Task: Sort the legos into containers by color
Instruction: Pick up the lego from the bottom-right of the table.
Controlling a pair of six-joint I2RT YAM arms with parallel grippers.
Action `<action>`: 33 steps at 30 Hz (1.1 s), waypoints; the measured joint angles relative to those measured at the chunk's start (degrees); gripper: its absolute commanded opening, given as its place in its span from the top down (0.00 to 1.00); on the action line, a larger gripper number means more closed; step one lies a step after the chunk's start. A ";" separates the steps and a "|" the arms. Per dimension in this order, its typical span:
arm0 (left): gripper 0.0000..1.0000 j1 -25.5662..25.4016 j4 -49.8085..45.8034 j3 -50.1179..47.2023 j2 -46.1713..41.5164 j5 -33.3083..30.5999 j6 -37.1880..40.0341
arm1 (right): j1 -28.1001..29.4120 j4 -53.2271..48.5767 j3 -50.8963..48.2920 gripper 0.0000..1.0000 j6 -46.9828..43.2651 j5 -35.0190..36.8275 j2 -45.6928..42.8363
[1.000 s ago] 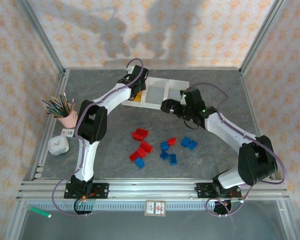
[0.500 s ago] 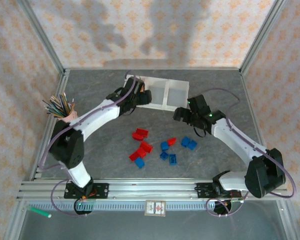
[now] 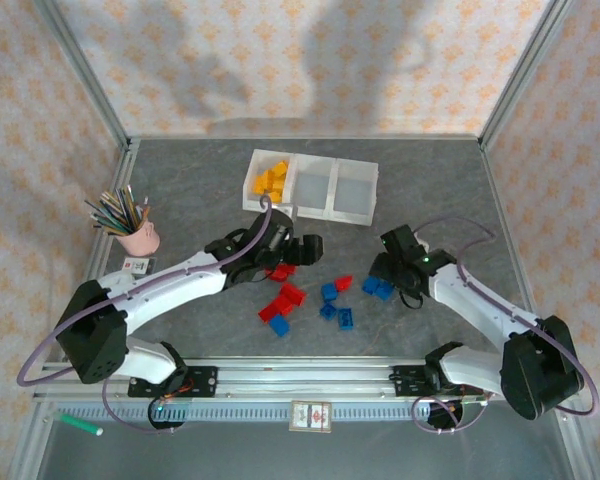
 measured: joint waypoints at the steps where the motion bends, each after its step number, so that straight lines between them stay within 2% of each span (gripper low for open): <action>1: 0.04 -0.76 0.85 -0.50 -0.17 0.20 -0.24 | 0.00 0.17 -0.63 0.26 0.72 -0.02 0.02; 8: 0.02 -3.34 2.78 -1.75 -0.13 1.27 -1.40 | 0.42 2.16 -3.41 0.34 4.07 -0.15 -0.44; 12: 0.01 -3.37 4.04 -1.75 0.46 1.33 -1.64 | 0.44 3.96 -4.13 0.34 4.66 -0.63 -0.48; 26: 0.01 -3.48 4.26 -1.75 1.64 1.36 -1.62 | 0.52 5.14 -5.66 0.51 5.51 -1.20 -1.16; 31: 0.01 -3.48 4.22 -1.73 1.86 1.36 -1.62 | 0.52 3.69 -6.60 0.52 5.92 -1.20 -3.13; 33: 0.01 -3.48 4.24 -1.73 1.86 1.36 -1.62 | 0.52 3.43 -6.97 0.48 5.88 -1.29 -3.43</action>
